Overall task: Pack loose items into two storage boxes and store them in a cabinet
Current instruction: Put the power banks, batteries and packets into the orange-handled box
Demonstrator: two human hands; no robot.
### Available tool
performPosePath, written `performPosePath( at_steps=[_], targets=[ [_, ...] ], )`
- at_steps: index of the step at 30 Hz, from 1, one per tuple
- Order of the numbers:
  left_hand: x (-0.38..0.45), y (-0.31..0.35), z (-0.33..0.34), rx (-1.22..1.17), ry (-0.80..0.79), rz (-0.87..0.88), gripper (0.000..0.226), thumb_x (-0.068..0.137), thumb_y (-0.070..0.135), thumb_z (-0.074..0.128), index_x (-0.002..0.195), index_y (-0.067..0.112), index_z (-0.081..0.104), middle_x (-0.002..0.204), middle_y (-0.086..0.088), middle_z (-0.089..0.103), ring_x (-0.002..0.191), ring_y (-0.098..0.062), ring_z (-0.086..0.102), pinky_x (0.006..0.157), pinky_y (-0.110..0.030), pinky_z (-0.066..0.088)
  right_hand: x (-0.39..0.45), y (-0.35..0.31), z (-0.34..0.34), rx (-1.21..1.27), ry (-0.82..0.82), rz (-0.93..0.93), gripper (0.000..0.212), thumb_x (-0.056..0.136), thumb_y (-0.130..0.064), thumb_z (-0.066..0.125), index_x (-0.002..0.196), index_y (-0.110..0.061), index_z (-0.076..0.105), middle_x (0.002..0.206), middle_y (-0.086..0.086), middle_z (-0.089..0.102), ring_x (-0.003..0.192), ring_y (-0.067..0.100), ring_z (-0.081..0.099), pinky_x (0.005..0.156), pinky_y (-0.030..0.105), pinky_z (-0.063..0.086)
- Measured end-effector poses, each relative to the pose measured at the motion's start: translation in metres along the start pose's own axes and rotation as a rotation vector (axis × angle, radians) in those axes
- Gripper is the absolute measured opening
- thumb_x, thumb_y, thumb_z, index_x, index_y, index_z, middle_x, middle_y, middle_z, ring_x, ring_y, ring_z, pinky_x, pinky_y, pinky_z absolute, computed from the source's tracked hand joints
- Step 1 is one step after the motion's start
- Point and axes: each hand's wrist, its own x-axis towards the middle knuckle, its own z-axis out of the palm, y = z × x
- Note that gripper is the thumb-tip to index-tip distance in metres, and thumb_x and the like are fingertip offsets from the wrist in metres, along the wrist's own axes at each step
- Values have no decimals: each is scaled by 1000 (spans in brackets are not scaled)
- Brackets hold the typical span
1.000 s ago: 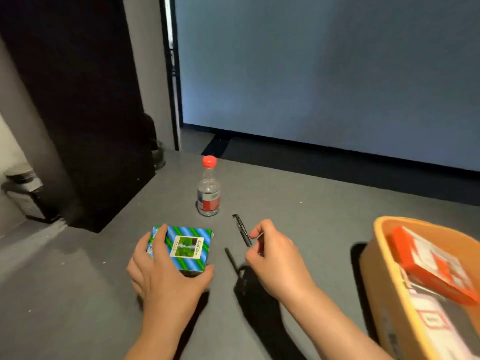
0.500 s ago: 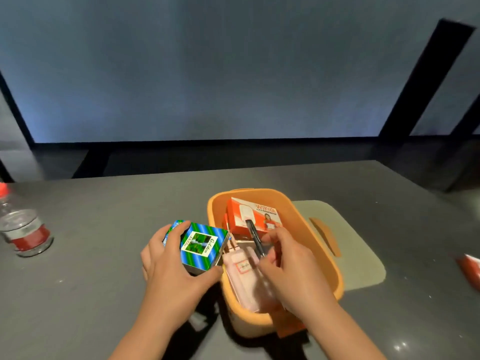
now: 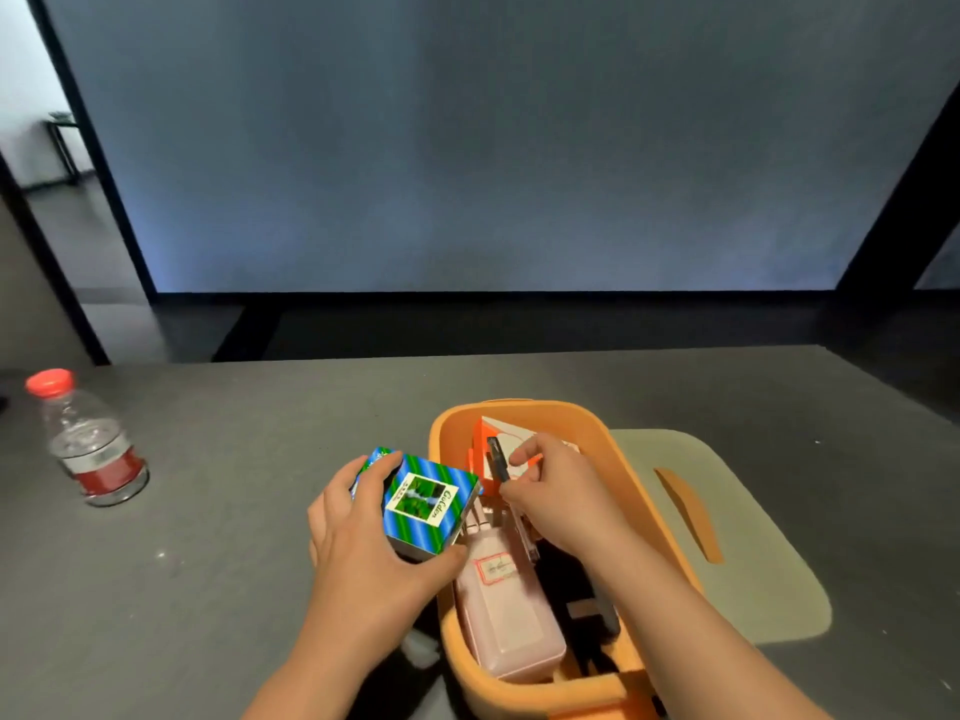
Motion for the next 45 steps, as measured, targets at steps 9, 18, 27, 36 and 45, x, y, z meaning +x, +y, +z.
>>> performPosePath(
  at_steps=[9,18,27,36,45],
  targets=[
    [4,-15,-15,27,53,-83,95,38,63,60,128,41,38,124,21,28,115,0,17,103,-30,32,45,-19,44,-127,13,-75,10,79,-17,63,77,-23,56,72,-3,65,62,14,61,55,25,49],
    [10,-9,-6,31,21,1,90,41,62,60,125,46,34,129,20,29,119,0,19,96,-21,23,34,3,36,10,46,-142,11,83,-19,62,75,-26,61,68,-3,66,63,16,65,58,33,55],
    [15,17,26,57,-200,143,102,50,53,73,138,44,23,140,22,20,130,0,12,109,-26,28,-17,9,-5,564,-154,64,14,88,-27,66,94,-14,67,85,6,74,66,16,69,41,26,46],
    [0,17,53,100,-229,120,105,50,73,61,142,44,18,149,23,4,137,-2,-2,112,-25,14,-20,43,-17,644,12,175,17,91,-19,63,107,-14,61,83,11,73,52,14,59,35,21,39],
    [-11,0,55,90,-173,71,84,65,79,26,141,44,18,149,25,9,136,3,-1,112,-26,10,12,39,-4,874,90,288,38,93,-14,60,124,-17,38,90,9,70,69,19,72,55,33,59]
  ],
)
